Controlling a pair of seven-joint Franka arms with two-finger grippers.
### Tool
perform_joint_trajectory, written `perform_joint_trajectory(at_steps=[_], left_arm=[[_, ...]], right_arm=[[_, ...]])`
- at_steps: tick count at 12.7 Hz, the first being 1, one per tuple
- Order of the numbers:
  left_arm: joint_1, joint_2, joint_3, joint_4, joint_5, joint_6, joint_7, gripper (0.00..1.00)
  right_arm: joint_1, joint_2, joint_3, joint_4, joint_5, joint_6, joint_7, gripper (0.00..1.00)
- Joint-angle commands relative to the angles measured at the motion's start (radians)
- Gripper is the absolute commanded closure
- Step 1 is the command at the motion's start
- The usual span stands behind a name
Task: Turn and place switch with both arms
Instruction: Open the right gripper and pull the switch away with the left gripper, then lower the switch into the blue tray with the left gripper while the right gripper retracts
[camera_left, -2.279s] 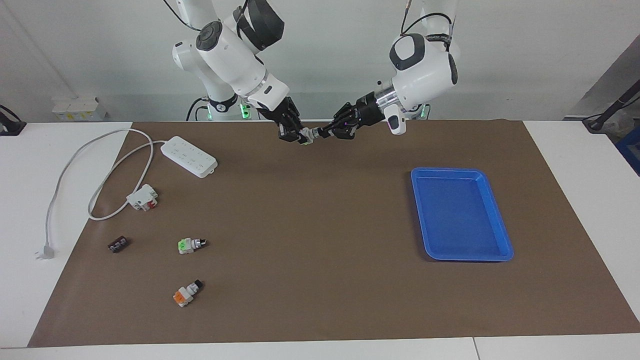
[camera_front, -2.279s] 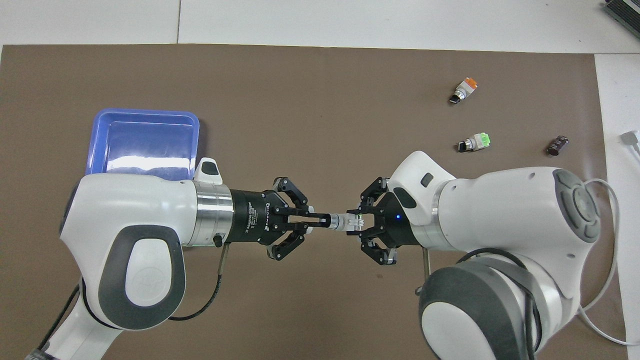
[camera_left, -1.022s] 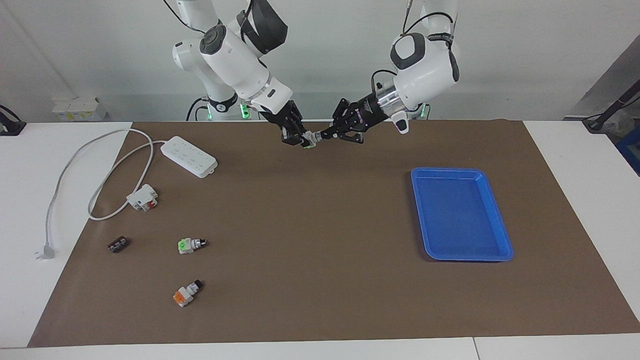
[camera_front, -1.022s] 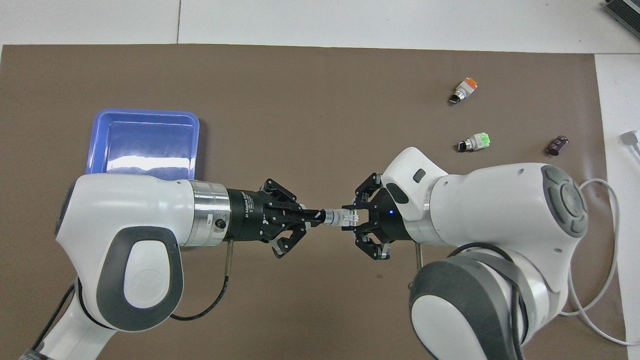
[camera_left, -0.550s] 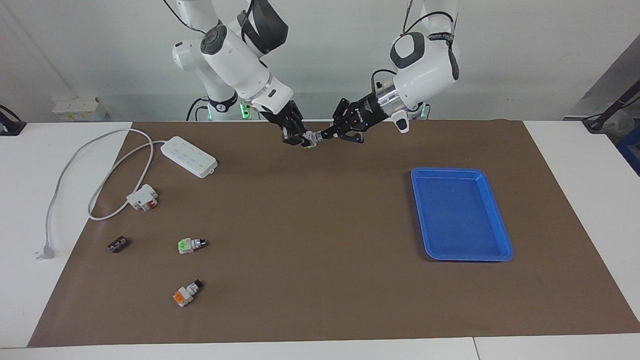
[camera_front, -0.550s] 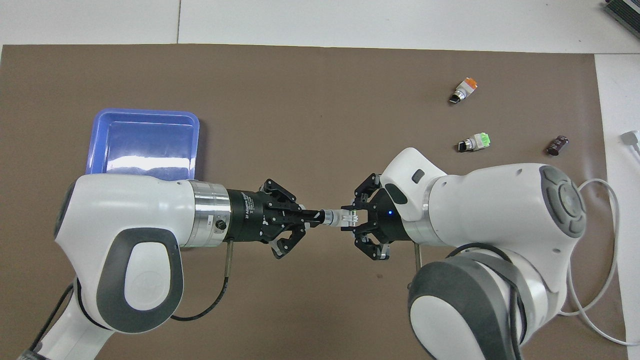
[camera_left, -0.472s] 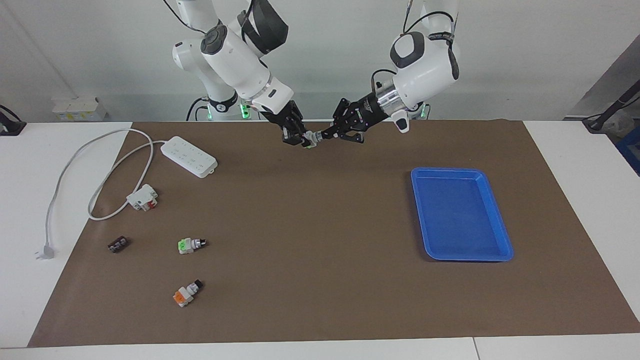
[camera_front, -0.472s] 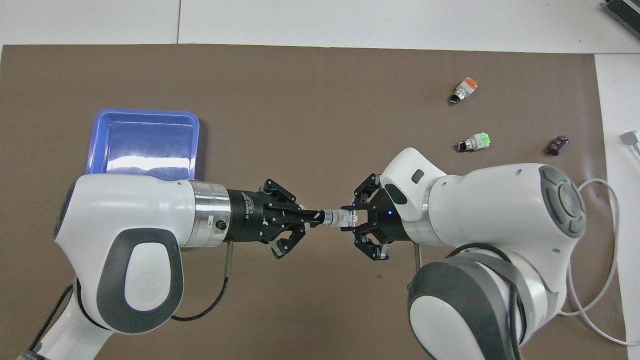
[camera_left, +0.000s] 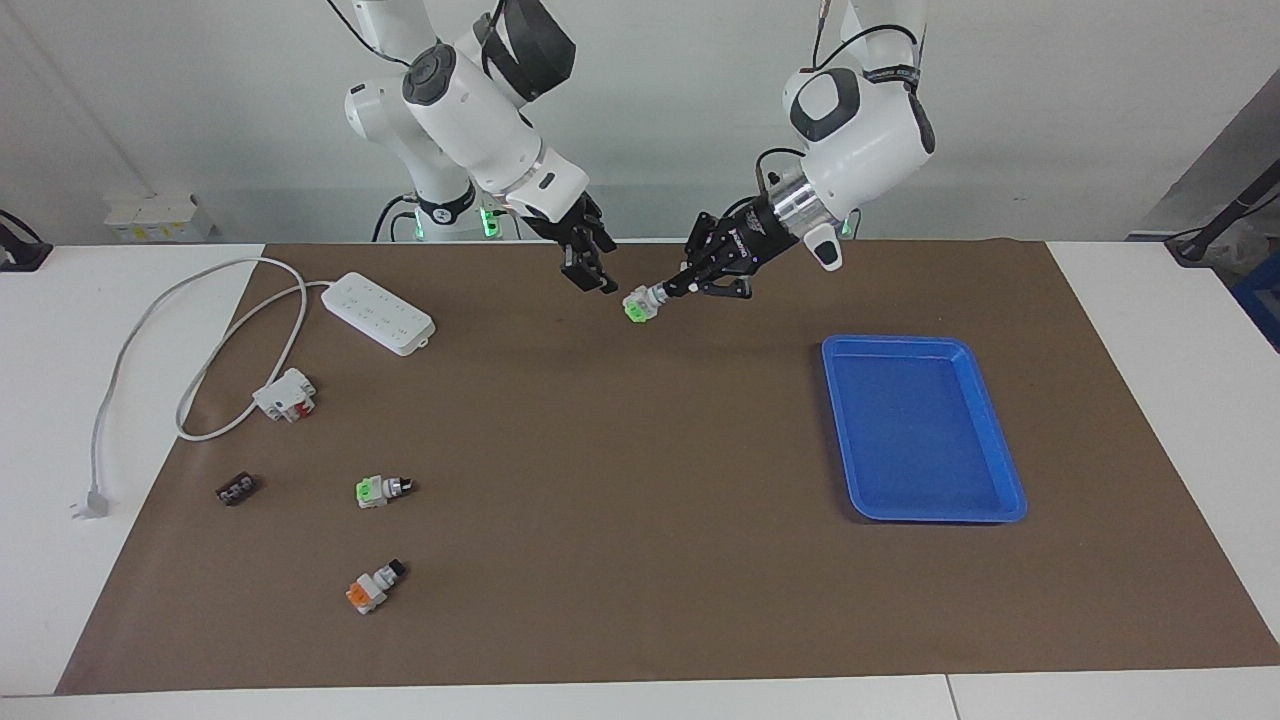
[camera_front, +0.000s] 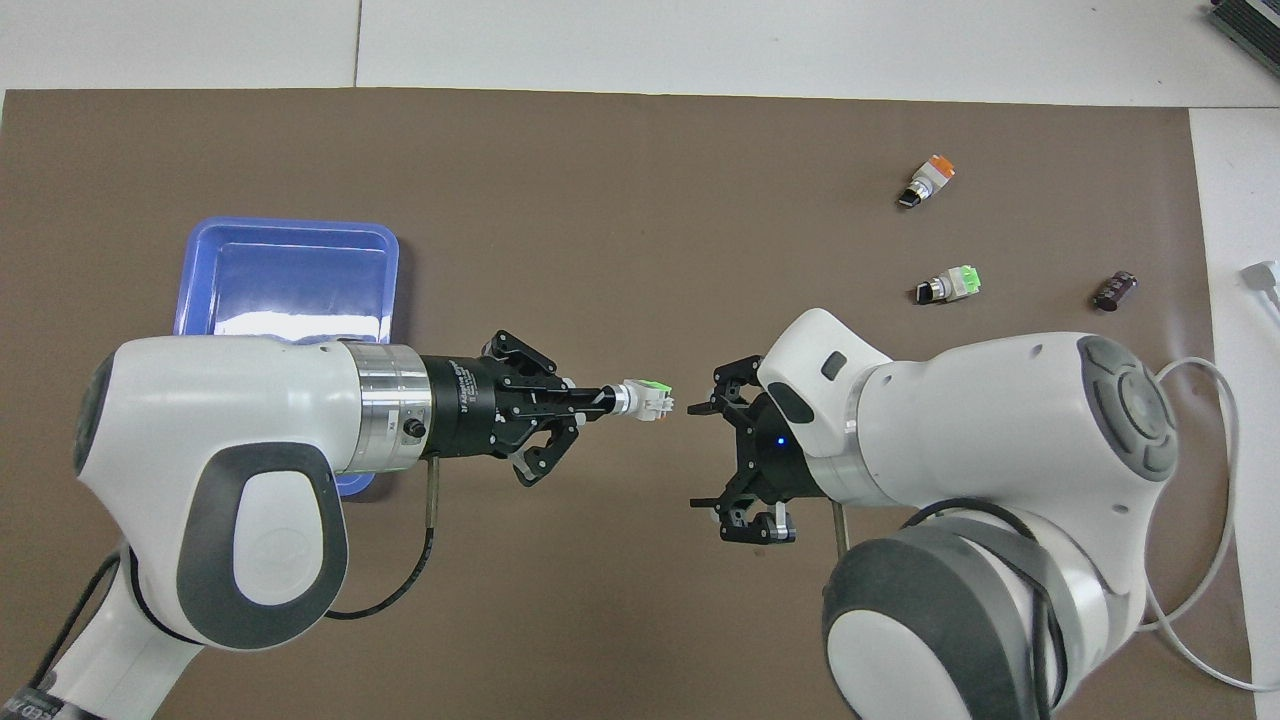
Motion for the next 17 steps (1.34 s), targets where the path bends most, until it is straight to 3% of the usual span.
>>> perform_joint_trajectory(at_steps=[1,4,6,9,11,13,15,17], left_arm=[[-0.001,0.006,-0.006,0.01,0.107,0.014,-0.011,1.0],[-0.005,0.009,-0.006,0.008,0.369,0.011,0.003,1.0],[0.005,0.008,-0.006,0.002,0.513,-0.003,0.108,1.0],[0.081,0.003,-0.006,-0.007,0.642,-0.048,0.352,1.0],[0.149,0.0,-0.005,-0.019,0.678,-0.061,0.566,1.0],[0.21,0.0,-0.006,-0.02,0.725,-0.075,0.772,1.0],[0.274,-0.002,-0.005,-0.02,0.736,-0.097,1.005,1.0],[0.311,-0.003,-0.006,-0.021,0.78,-0.12,1.191,1.0]], right_arm=[[-0.006,-0.032,-0.001,-0.013,-0.064,-0.013,-0.005,0.0],[-0.07,-0.026,-0.001,0.033,-0.136,-0.02,-0.007,0.0],[-0.138,-0.009,0.0,0.083,-0.192,-0.019,-0.009,0.0],[-0.253,0.007,-0.001,0.151,-0.233,-0.065,0.034,0.0],[-0.273,0.08,0.002,0.293,-0.391,-0.097,0.149,0.0],[-0.276,0.094,0.002,0.33,-0.469,-0.09,0.372,0.0],[-0.29,0.094,0.002,0.327,-0.473,-0.091,0.755,0.0],[-0.307,0.097,0.002,0.329,-0.473,-0.091,0.98,0.0]])
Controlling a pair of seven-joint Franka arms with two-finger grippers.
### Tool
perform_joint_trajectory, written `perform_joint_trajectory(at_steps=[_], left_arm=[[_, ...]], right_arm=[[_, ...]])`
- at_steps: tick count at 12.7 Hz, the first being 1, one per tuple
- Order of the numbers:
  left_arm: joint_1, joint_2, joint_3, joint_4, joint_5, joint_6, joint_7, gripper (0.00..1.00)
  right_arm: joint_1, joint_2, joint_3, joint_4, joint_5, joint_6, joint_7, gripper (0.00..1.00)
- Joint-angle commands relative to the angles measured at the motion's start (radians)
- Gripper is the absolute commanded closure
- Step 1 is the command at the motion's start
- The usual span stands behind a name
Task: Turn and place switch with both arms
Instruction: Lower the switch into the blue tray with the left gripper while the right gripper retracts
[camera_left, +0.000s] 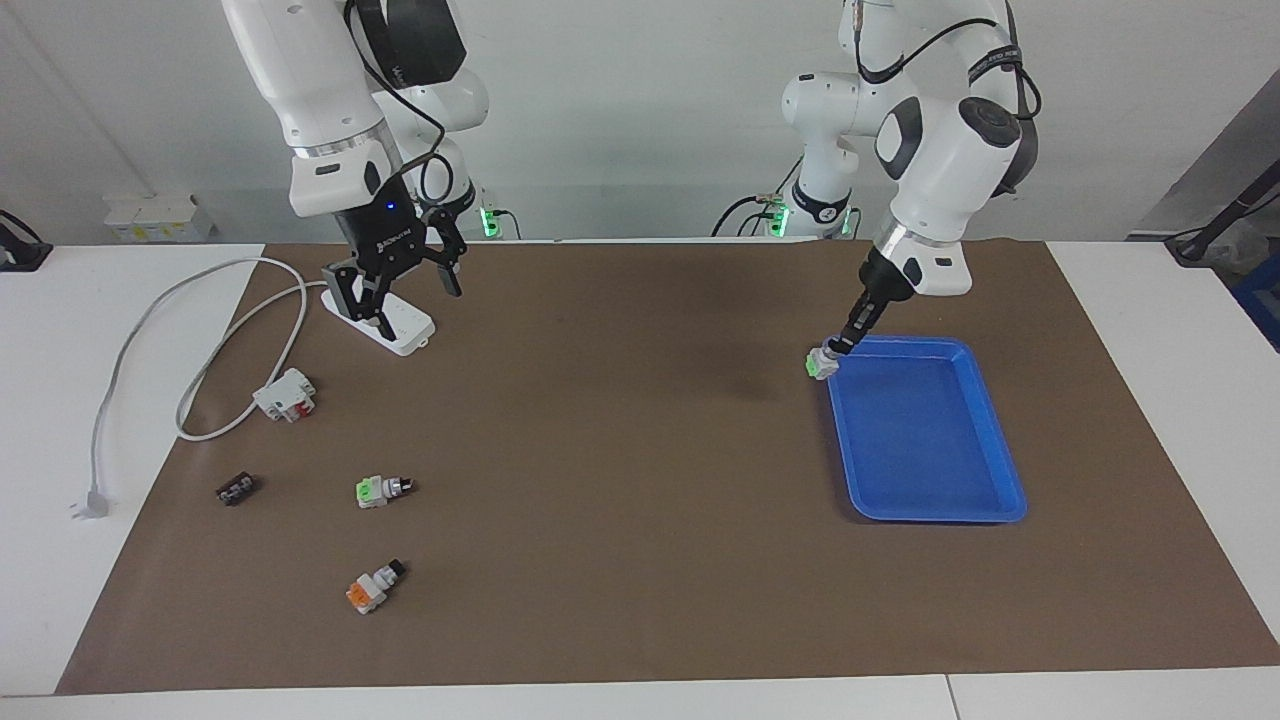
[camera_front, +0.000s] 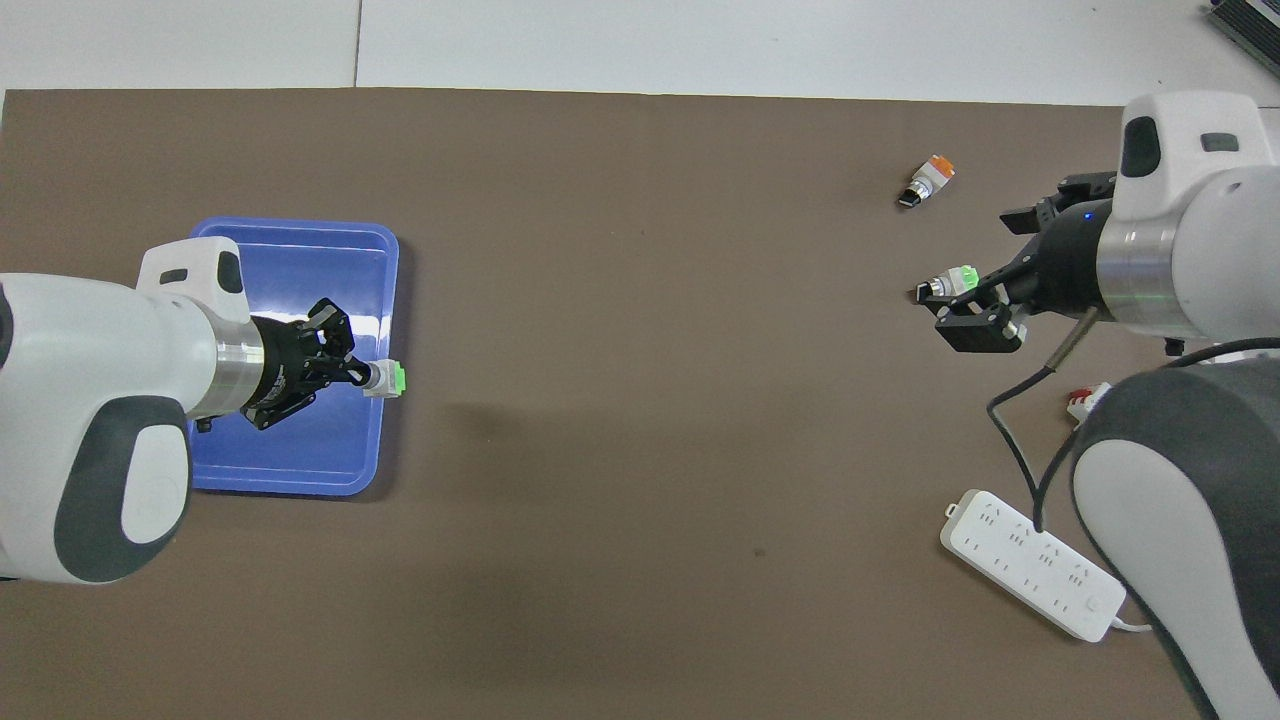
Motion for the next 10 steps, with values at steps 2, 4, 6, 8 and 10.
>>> perform_joint_trajectory(at_steps=[2,4,6,8,10], left_arm=[[0.067,-0.019,-0.009,-0.025,0.051,-0.038,0.293,1.0],[0.116,-0.03,-0.011,-0.063,0.094,-0.027,0.49,1.0],[0.158,-0.03,-0.011,-0.092,0.139,-0.004,0.666,1.0],[0.186,-0.016,-0.011,-0.102,0.139,0.014,0.781,1.0],[0.215,-0.01,-0.011,-0.125,0.147,0.037,0.875,1.0]], right_arm=[[-0.06,0.019,0.014,0.033,-0.024,-0.025,0.31,0.0],[-0.07,0.019,0.012,0.035,-0.061,-0.013,0.457,0.0],[-0.061,0.017,0.014,0.036,-0.195,-0.011,0.587,0.0],[-0.054,0.019,0.014,0.038,-0.244,-0.025,0.684,0.0],[-0.07,0.019,0.014,0.056,-0.23,-0.068,0.701,0.0]])
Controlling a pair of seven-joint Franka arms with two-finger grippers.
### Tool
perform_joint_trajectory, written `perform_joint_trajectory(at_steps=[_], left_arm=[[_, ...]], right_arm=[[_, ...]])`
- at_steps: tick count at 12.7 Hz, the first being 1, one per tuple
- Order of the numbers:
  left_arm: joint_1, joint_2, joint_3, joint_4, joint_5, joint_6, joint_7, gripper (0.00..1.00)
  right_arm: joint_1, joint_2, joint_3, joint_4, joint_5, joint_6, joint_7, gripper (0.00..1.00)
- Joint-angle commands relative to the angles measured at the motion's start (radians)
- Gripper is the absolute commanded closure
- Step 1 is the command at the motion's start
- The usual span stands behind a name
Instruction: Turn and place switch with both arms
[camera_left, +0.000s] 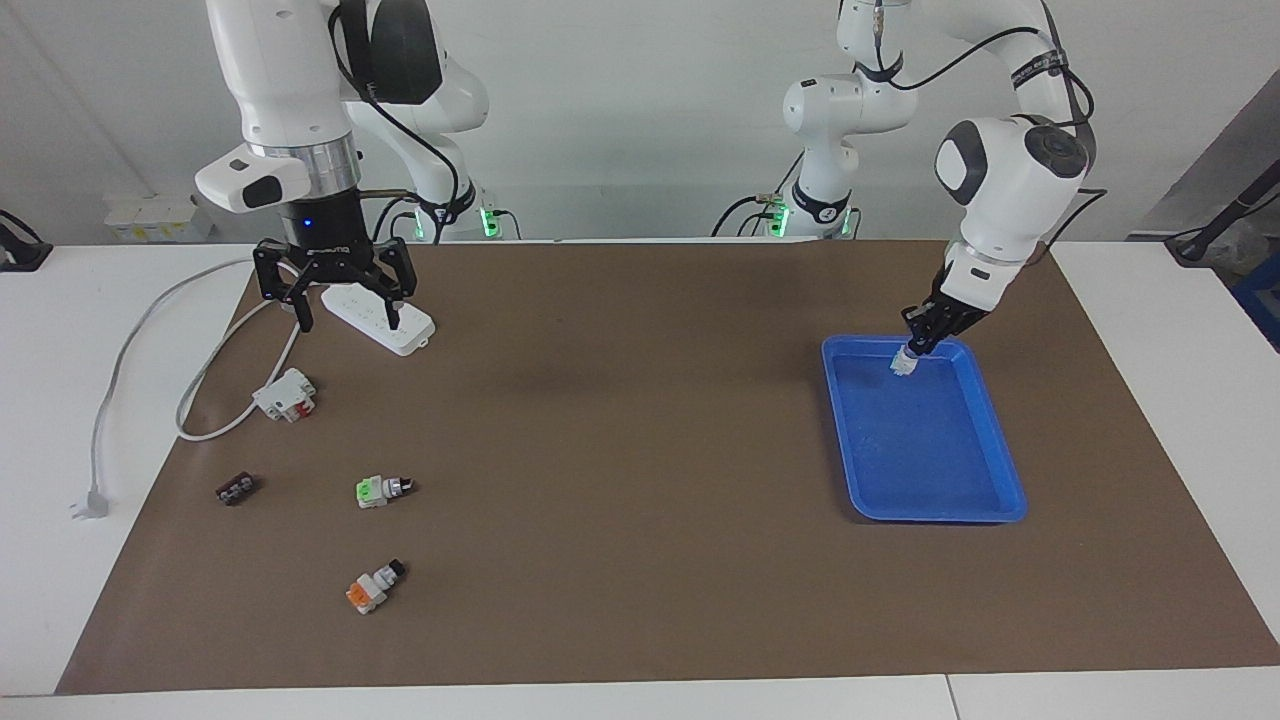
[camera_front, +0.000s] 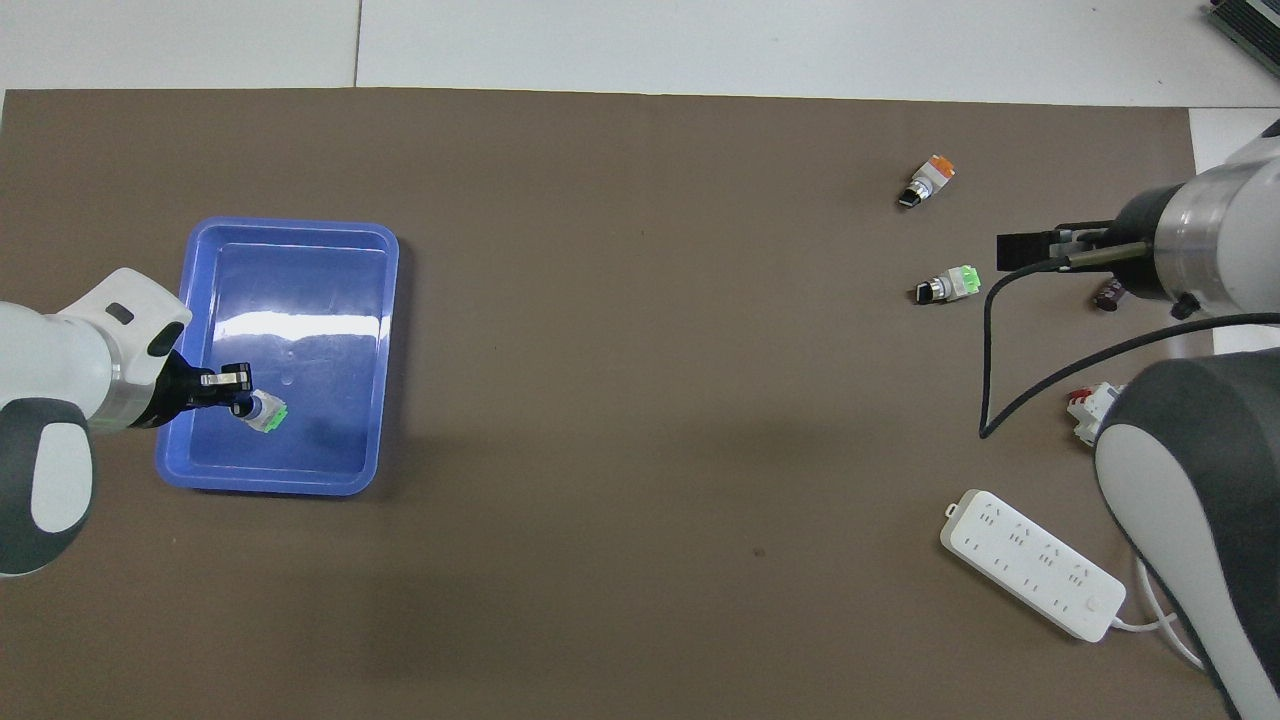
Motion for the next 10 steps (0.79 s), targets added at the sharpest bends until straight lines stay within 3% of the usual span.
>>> perform_joint_trajectory(at_steps=[1,5,10], left_arm=[[0.046,-0.01,-0.011,-0.045,0.033,0.043,0.107,1.0],[0.067,0.004,-0.011,-0.031,0.043,0.022,0.147,0.99],[0.052,0.071,-0.011,0.176,0.054,-0.206,0.149,0.69]], right_arm=[[-0.018,0.015,0.007,0.057,-0.004,-0.1,0.034,0.0],[-0.027,0.013,0.006,0.06,0.006,-0.163,0.077,0.0],[-0.05,-0.004,0.004,0.05,0.057,-0.219,0.086,0.0]])
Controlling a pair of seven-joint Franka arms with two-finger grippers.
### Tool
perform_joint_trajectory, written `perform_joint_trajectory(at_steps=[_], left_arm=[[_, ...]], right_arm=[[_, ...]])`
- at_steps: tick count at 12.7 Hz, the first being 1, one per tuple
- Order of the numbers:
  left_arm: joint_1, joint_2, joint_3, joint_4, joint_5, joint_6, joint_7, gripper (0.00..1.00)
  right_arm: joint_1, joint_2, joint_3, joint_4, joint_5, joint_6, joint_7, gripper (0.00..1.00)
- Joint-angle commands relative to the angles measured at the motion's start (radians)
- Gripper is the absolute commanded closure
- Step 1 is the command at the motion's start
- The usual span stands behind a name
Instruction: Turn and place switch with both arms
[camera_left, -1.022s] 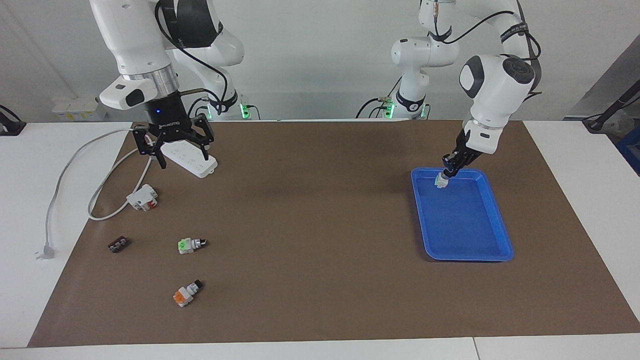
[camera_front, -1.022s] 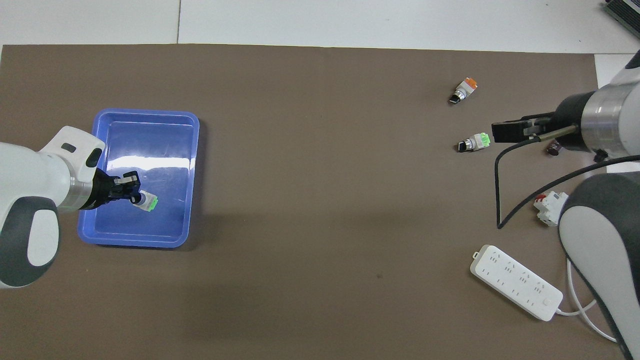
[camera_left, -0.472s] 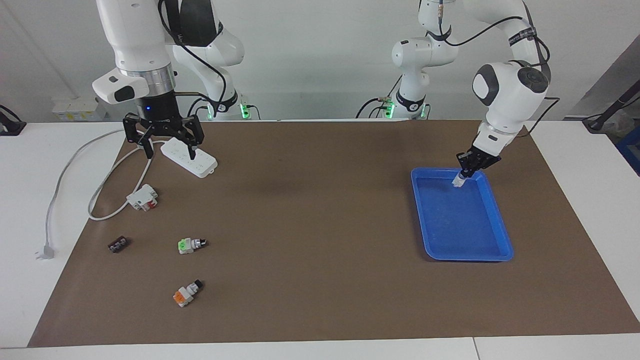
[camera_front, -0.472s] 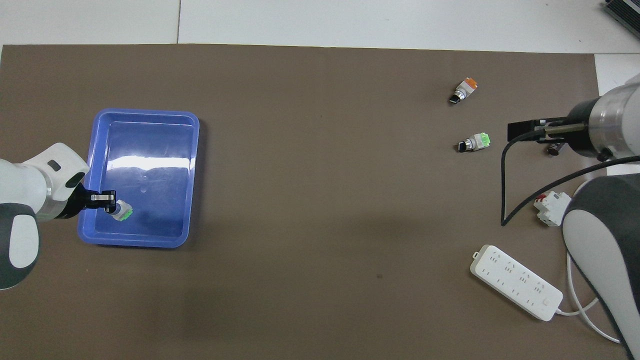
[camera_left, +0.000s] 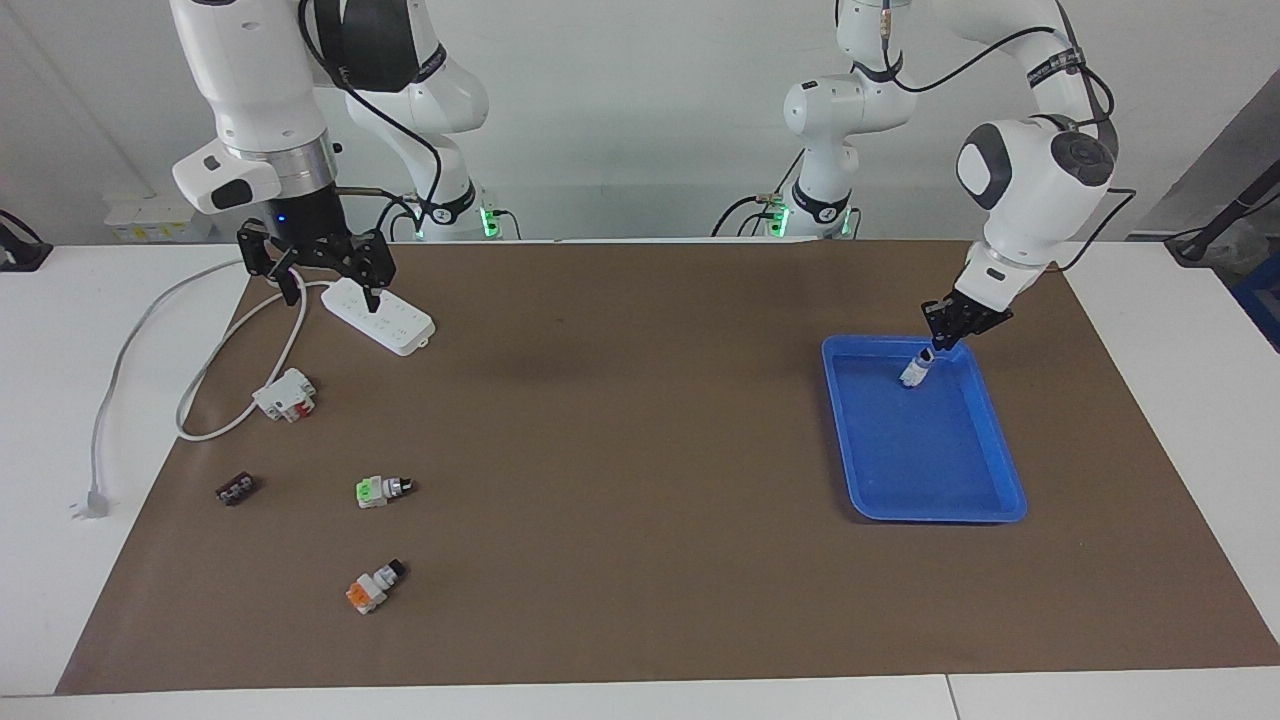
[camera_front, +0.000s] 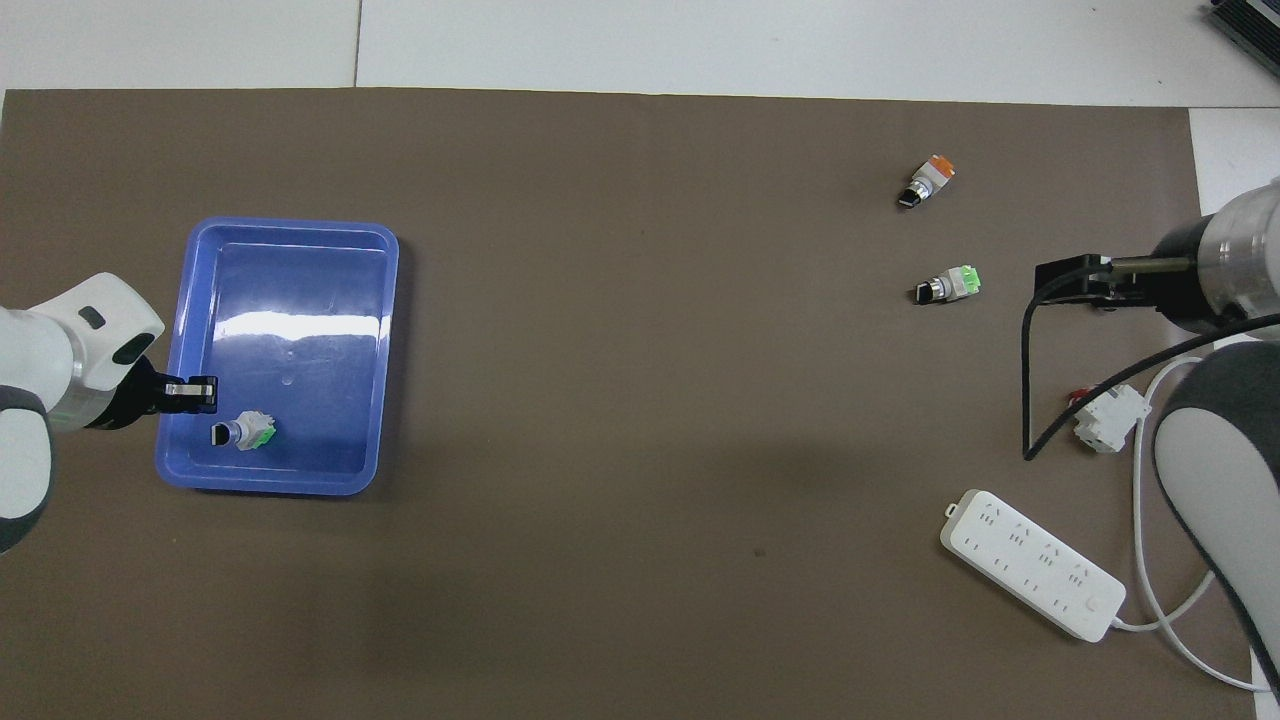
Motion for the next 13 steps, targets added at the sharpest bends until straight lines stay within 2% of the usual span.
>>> perform_joint_trajectory(at_steps=[1,3,5,7,10,12,13], left_arm=[[-0.004,0.05,-0.002,0.115,0.045,-0.113,0.009,0.66],[-0.006,0.063,-0.005,0.191,0.068,-0.207,0.01,0.66],[-0.019,0.067,-0.005,0.267,0.068,-0.302,0.01,0.65],[-0.058,0.069,-0.003,0.348,0.068,-0.403,0.01,0.65],[-0.096,0.093,-0.005,0.523,0.059,-0.553,0.01,0.65],[-0.102,0.1,-0.005,0.563,0.051,-0.583,0.01,0.62],[-0.102,0.1,-0.006,0.563,0.05,-0.582,0.01,0.57]], right_arm=[[-0.018,-0.003,0.009,0.013,0.038,-0.011,0.019,0.0],[-0.024,-0.003,0.0,0.017,0.042,-0.021,0.016,0.0],[0.046,-0.001,-0.087,0.019,0.042,-0.058,0.004,0.0],[0.052,0.004,-0.096,0.025,0.041,-0.096,-0.011,0.0],[0.072,0.013,-0.118,0.059,0.044,-0.125,-0.065,0.0],[0.068,0.008,-0.115,0.053,0.044,-0.135,-0.13,0.0],[0.068,0.004,-0.113,0.05,0.045,-0.144,-0.155,0.0]])
